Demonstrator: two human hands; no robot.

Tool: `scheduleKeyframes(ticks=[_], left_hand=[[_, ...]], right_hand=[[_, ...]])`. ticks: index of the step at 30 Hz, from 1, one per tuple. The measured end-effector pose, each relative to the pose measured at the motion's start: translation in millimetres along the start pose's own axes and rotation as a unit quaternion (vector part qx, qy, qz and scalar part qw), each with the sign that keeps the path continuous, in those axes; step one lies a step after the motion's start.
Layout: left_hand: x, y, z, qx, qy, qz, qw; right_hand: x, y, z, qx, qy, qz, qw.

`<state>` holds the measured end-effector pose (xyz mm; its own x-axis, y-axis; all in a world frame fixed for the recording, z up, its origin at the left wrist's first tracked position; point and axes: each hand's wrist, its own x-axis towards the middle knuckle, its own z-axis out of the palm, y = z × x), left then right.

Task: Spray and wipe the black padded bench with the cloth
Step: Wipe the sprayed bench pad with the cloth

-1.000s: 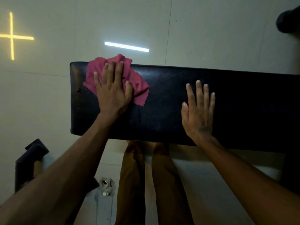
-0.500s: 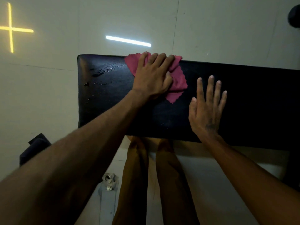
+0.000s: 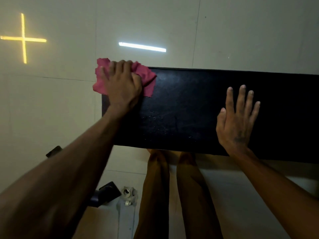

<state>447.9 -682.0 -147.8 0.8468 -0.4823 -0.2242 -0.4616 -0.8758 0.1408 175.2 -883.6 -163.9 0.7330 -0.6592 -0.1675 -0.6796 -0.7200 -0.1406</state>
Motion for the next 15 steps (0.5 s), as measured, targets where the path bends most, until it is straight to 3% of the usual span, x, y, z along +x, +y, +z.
scheduleKeyframes(ticks=[4, 8, 11, 15], left_hand=[[-7.8, 41.2, 11.9, -0.025, -0.030, 0.137, 0.990], [-2.2, 29.6, 11.2, -0.001, -0.020, 0.160, 0.987], [3.7, -2.1, 5.3, -0.013, 0.005, 0.107, 0.994], [-11.4, -36.4, 0.8, -0.131, 0.040, -0.053, 0.989]], right_hand=[[-0.9, -17.9, 3.5, 0.001, 0.005, 0.028, 1.000], [0.2, -37.1, 7.7, 0.021, 0.028, 0.079, 0.996], [0.7, -34.8, 7.4, 0.021, 0.028, 0.079, 0.996], [-3.3, -33.1, 7.6, 0.026, 0.026, 0.072, 0.997]])
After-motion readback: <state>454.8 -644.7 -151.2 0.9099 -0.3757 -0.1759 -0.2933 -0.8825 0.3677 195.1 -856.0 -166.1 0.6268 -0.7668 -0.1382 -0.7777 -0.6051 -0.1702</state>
